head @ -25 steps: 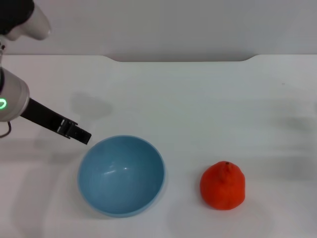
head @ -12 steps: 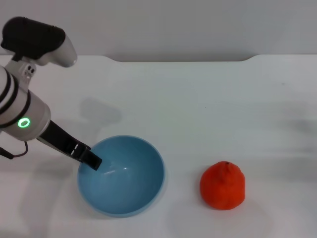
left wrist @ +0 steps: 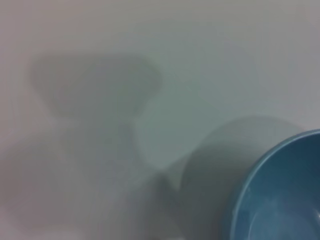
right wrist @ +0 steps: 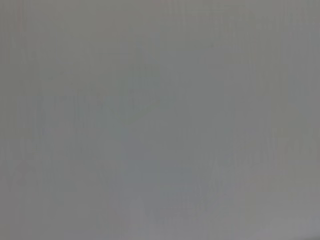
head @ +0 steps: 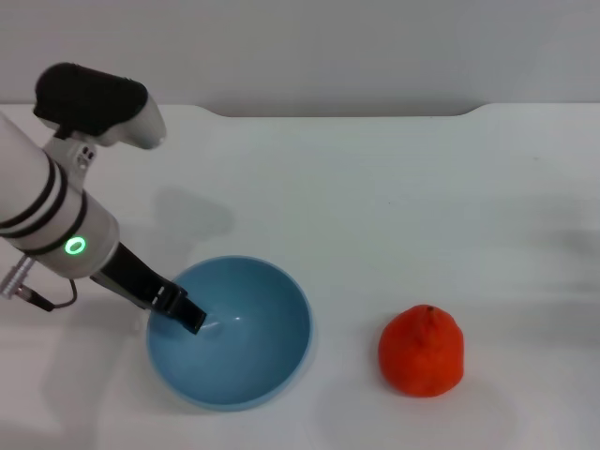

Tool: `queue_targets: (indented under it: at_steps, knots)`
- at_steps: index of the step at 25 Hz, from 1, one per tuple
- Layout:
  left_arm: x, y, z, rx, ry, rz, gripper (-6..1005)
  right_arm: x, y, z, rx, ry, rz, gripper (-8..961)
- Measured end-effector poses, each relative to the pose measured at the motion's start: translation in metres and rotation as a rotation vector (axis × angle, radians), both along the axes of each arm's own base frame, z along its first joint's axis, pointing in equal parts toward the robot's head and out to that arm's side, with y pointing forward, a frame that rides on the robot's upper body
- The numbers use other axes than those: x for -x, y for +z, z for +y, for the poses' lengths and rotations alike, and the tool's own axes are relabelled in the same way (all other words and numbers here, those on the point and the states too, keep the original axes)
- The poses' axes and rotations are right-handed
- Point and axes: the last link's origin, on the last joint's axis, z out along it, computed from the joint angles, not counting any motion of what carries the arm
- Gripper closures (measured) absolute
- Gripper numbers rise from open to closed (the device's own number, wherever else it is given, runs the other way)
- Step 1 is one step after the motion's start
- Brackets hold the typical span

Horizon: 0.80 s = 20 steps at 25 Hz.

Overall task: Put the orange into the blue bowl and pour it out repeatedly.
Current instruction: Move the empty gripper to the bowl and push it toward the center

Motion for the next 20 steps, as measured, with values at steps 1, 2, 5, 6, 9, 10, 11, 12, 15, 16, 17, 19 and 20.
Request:
queue_targets:
  at_steps: [1,2,5,6,9,10,11,12,15,16,17,19,20]
  knots:
    - [0.001,-0.003,0.0,0.011,0.002,0.003,309,0.0,0.0,0.0,0.0,-0.001,0.001,379]
    - [0.001,-0.005,-0.001,0.019,0.002,0.005,312,0.0,-0.001,-0.001,0.0,-0.002,0.002,379]
    - [0.004,-0.014,-0.004,0.063,0.012,0.023,324,0.0,-0.001,-0.001,0.0,-0.004,0.005,377]
    - [0.005,-0.016,-0.005,0.071,0.016,0.025,327,0.0,-0.002,-0.002,0.0,-0.004,0.006,377]
    - [0.004,-0.02,-0.007,0.09,0.021,0.015,339,0.0,-0.002,-0.002,0.0,-0.005,0.007,378]
    - [0.003,-0.02,-0.008,0.092,0.02,0.007,343,0.0,-0.002,-0.002,-0.001,-0.005,0.007,379]
    - [0.001,-0.02,-0.008,0.093,0.019,-0.002,346,0.0,-0.002,-0.002,-0.001,-0.004,0.008,379]
    - [0.0,-0.02,-0.008,0.094,0.02,-0.009,350,0.0,-0.002,-0.002,-0.001,-0.003,0.008,379]
    - [0.0,-0.02,-0.008,0.095,0.024,-0.014,508,0.001,-0.003,-0.001,0.001,0.0,0.01,378]
    - [0.0,-0.02,-0.008,0.097,0.025,-0.016,585,0.001,-0.004,-0.001,0.002,0.001,0.01,377]
    - [-0.001,-0.021,-0.008,0.099,0.025,-0.021,627,0.001,-0.004,-0.001,0.002,0.001,0.01,377]
    - [-0.002,-0.021,-0.008,0.102,0.025,-0.026,710,0.002,-0.004,-0.001,0.001,0.003,0.01,378]
    - [-0.003,-0.022,-0.009,0.108,0.025,-0.032,751,0.002,-0.003,-0.001,0.001,0.005,0.01,378]
